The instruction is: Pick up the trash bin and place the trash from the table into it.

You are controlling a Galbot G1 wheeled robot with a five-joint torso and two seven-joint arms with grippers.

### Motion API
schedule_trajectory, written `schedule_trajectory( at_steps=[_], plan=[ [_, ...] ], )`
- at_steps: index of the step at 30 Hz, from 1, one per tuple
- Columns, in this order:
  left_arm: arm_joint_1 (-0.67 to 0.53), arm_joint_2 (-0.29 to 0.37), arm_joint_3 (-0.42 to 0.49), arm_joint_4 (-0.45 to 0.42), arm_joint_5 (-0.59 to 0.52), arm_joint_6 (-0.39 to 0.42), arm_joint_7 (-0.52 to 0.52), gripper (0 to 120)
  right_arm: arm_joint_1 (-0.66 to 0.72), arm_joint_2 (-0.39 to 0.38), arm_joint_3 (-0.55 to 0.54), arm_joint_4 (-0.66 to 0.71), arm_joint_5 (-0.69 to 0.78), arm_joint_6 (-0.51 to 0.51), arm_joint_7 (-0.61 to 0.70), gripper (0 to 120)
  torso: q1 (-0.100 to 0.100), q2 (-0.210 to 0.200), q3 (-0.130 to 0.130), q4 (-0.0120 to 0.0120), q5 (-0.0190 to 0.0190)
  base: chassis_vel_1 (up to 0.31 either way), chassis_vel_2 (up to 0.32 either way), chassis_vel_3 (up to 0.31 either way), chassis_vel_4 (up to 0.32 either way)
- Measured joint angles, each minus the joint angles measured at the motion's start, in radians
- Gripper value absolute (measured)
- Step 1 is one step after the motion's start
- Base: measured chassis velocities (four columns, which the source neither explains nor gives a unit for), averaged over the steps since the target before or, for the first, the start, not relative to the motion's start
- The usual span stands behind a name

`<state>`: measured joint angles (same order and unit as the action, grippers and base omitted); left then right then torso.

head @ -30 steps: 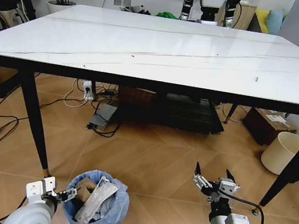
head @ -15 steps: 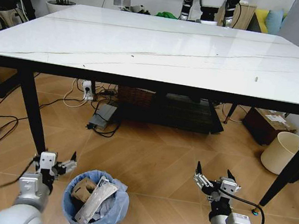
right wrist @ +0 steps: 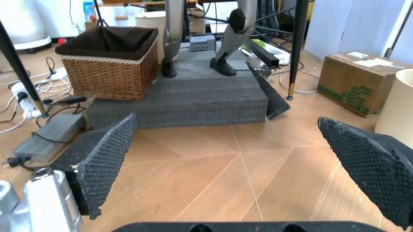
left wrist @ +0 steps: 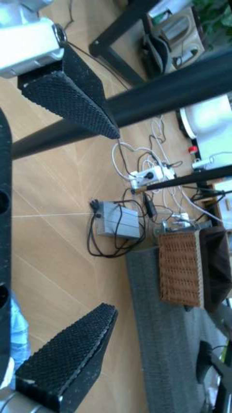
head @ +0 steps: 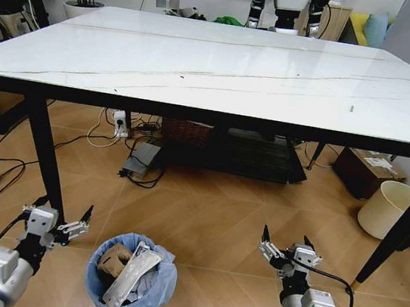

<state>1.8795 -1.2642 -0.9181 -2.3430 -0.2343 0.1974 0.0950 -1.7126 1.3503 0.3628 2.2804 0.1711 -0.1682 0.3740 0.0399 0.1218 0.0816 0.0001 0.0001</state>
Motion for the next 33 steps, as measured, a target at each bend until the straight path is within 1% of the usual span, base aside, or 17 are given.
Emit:
schedule_trajectory(
  at_steps=[2, 5, 6, 8, 11, 12, 14, 17, 21, 33],
  plan=[
    [-0.001, -0.012, -0.004, -0.018, -0.009, 0.016, -0.004, 100, -0.005, 0.003, 0.006, 0.003, -0.002, 0.010, 0.002, 100, 0.000, 0.000, 0.000, 0.0000, 0.0001, 0.000, 0.000, 0.000, 0.000],
    [-0.024, -0.005, 0.004, -0.037, -0.040, 0.059, -0.032, 100, -0.017, -0.004, 0.049, 0.007, 0.016, 0.048, -0.036, 100, 0.000, 0.000, 0.000, -0.0002, 0.0000, 0.000, 0.000, 0.000, 0.000],
    [-0.024, -0.005, 0.004, -0.037, -0.040, 0.059, -0.032, 100, -0.017, -0.004, 0.049, 0.007, 0.016, 0.048, -0.036, 100, 0.000, 0.000, 0.000, -0.0002, 0.0000, 0.000, 0.000, 0.000, 0.000],
    [-0.035, 0.004, 0.018, -0.043, -0.062, 0.080, -0.048, 100, -0.028, -0.014, 0.079, 0.009, 0.054, 0.080, -0.073, 100, 0.000, 0.000, 0.000, -0.0003, 0.0000, 0.000, 0.000, 0.000, 0.000],
    [-0.049, 0.015, 0.046, -0.048, -0.069, 0.106, -0.061, 100, -0.063, -0.051, 0.127, 0.007, 0.109, 0.151, -0.175, 100, 0.000, 0.000, 0.000, -0.0002, 0.0000, 0.000, 0.000, 0.000, 0.000],
    [-0.049, 0.015, 0.046, -0.048, -0.069, 0.106, -0.061, 100, -0.063, -0.051, 0.127, 0.007, 0.109, 0.151, -0.175, 100, 0.000, 0.000, 0.000, -0.0002, 0.0000, 0.000, 0.000, 0.000, 0.000],
    [-0.051, 0.020, 0.063, -0.053, -0.061, 0.110, -0.064, 100, -0.080, -0.067, 0.142, 0.006, 0.123, 0.176, -0.220, 100, 0.000, 0.000, 0.000, -0.0004, -0.0001, 0.000, 0.000, 0.000, 0.000],
    [-0.047, 0.015, 0.091, -0.067, -0.051, 0.118, -0.074, 100, -0.085, -0.066, 0.144, 0.012, 0.125, 0.172, -0.225, 100, 0.000, 0.000, 0.000, -0.0002, 0.0000, 0.000, 0.000, 0.000, 0.000],
    [-0.044, 0.006, 0.117, -0.075, -0.026, 0.124, -0.092, 100, -0.084, -0.052, 0.138, 0.014, 0.112, 0.153, -0.194, 100, 0.000, 0.000, 0.000, -0.0002, 0.0000, 0.000, 0.000, 0.000, 0.000],
    [-0.044, 0.004, 0.124, -0.077, -0.017, 0.126, -0.101, 100, -0.083, -0.046, 0.133, 0.016, 0.100, 0.142, -0.170, 100, 0.000, 0.000, 0.000, -0.0002, 0.0000, 0.000, 0.000, 0.000, 0.000]
  ],
)
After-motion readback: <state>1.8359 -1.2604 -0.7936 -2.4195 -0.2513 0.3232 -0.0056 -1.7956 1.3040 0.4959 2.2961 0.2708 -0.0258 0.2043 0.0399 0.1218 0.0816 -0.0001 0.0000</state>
